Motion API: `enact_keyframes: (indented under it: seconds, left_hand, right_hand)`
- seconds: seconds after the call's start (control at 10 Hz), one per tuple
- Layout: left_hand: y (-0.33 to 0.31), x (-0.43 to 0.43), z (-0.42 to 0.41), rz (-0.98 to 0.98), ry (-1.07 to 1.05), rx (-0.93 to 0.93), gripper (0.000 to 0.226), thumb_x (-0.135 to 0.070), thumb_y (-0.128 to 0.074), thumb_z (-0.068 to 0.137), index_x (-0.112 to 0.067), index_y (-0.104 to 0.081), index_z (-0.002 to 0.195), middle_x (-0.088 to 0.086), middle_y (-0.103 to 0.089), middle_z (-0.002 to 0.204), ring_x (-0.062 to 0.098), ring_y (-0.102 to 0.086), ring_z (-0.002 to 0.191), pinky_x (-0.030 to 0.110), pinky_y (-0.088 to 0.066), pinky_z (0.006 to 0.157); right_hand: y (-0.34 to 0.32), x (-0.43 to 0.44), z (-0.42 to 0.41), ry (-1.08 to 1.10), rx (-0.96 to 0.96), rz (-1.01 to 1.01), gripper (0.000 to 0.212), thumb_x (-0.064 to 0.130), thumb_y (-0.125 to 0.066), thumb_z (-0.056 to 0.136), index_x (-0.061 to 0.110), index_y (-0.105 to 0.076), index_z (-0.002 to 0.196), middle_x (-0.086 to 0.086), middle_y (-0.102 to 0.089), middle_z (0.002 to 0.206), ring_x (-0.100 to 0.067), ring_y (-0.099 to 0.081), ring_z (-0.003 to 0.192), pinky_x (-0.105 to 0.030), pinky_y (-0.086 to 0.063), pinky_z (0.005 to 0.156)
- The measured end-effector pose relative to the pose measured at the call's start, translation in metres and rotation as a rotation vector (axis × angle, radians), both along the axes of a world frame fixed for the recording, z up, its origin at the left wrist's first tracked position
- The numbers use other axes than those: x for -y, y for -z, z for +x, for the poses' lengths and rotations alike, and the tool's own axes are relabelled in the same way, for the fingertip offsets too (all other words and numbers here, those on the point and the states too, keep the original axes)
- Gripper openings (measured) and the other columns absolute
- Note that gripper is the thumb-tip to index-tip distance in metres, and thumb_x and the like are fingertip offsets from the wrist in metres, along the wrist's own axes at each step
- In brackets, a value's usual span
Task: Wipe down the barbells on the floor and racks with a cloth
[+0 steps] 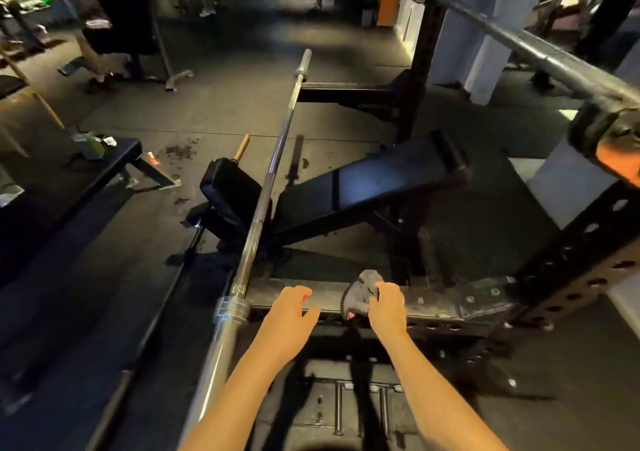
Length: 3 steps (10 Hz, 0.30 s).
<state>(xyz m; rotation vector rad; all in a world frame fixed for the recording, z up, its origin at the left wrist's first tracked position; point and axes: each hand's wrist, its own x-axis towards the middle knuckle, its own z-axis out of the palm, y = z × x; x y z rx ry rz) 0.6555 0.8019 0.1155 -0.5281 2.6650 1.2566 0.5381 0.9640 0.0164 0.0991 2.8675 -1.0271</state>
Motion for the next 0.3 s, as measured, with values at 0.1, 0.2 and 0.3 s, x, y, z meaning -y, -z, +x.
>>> enact_keyframes:
  seconds: [0.1,0.2,0.3]
  left_hand:
    - [0.011,0.0,-0.01,-0.007,0.052,0.04,0.042,-0.029,-0.048,0.1,-0.019,-0.04,0.14,-0.005,-0.044,0.136,0.009,-0.047,0.116,0.024,-0.036,0.099]
    - [0.017,-0.005,-0.018,-0.013,0.091,0.064,0.043,-0.027,-0.048,0.1,-0.017,-0.039,0.141,-0.003,-0.044,0.138,0.012,-0.046,0.122,0.025,-0.035,0.1]
    - [0.012,-0.012,-0.028,0.021,0.095,0.055,0.043,-0.023,-0.049,0.099,-0.013,-0.042,0.14,0.003,-0.045,0.138,0.016,-0.046,0.125,0.024,-0.034,0.099]
  right_hand:
    - [0.017,-0.005,0.001,-0.132,-0.021,0.369,0.036,0.024,-0.053,0.096,0.019,-0.052,0.132,0.0,-0.053,0.131,-0.021,-0.045,0.127,-0.04,-0.032,0.108]
    - [0.012,-0.01,0.003,-0.183,-0.004,0.444,0.044,0.035,-0.05,0.098,0.025,-0.042,0.141,0.002,-0.041,0.147,-0.02,-0.026,0.142,-0.049,-0.014,0.116]
    - [-0.004,-0.017,0.009,-0.115,0.068,0.183,0.048,0.036,-0.049,0.099,0.02,-0.043,0.143,-0.004,-0.033,0.154,-0.022,-0.026,0.143,-0.043,-0.021,0.115]
